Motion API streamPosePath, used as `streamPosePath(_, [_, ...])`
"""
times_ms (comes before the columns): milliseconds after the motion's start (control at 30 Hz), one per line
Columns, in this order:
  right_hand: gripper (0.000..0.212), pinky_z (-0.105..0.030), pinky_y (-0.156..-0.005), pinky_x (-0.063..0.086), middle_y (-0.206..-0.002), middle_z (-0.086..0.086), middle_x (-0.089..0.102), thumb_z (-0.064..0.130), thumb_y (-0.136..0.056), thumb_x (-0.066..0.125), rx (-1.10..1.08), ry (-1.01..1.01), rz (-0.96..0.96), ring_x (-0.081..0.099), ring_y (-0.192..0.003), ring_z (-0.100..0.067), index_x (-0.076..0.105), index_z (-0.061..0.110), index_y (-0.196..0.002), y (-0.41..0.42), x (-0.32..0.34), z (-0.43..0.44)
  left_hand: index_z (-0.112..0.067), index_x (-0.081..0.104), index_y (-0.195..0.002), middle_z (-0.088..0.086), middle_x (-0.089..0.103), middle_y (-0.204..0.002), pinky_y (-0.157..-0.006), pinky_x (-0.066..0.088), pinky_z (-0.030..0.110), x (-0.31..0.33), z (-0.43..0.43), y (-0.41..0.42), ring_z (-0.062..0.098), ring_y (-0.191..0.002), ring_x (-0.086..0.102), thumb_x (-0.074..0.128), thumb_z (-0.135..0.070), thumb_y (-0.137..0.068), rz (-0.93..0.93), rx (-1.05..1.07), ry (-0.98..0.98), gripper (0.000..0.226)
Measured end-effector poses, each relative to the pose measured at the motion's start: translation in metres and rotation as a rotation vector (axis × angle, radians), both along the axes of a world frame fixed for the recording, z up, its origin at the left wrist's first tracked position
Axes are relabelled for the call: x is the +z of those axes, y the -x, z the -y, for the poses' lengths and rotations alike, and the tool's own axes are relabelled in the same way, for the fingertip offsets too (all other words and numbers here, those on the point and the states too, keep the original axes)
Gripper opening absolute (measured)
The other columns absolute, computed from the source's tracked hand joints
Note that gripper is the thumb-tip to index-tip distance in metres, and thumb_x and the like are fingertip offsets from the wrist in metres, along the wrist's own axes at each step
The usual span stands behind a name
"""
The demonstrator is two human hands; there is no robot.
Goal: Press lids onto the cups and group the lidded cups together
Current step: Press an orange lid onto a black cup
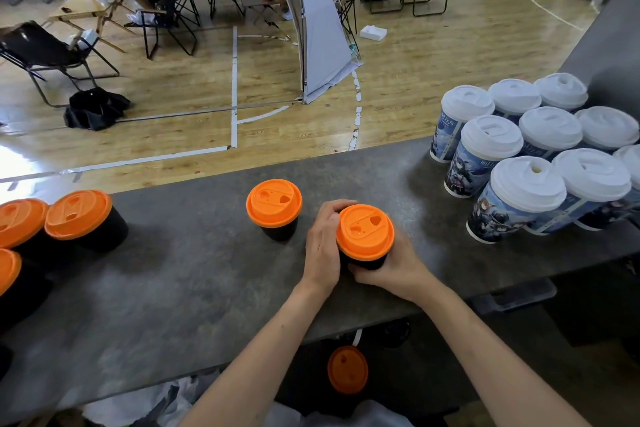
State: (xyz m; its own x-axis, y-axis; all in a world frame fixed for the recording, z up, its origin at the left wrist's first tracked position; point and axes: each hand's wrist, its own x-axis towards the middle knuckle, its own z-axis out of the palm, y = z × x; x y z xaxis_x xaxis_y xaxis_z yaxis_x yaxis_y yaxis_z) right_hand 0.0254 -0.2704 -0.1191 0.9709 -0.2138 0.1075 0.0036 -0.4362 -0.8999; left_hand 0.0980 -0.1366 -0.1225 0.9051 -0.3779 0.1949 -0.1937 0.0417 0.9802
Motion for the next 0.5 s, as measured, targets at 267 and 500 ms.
streamPosePath(267, [0.093,-0.008,-0.093,0.043,-0.120,0.024,0.058,0.030,-0.056,0.099,-0.042,-0.030,0.023,0.057,-0.115,0.005,0.043,0.026,-0.130,0.002,0.003,-0.007,-0.010,0.063,-0.116,0.005,0.069,-0.112,-0.093,0.051,0.031,0.005,0.000,0.003,0.024,-0.108,0.066,0.032,-0.020,-0.105,-0.005,-0.011,0.021,0.035])
streamPosePath(500, [0.083,-0.007,-0.094,0.040,-0.119,0.011,0.060,0.002,-0.063,0.090,0.034,0.017,0.002,0.057,-0.114,0.003,0.048,0.023,-0.131,0.001,0.000,0.003,-0.014,0.066,-0.122,0.003,0.071,-0.118,-0.100,0.051,0.044,0.004,-0.001,0.004,0.026,-0.115,0.066,0.032,-0.037,-0.103,0.015,-0.028,0.043,0.045])
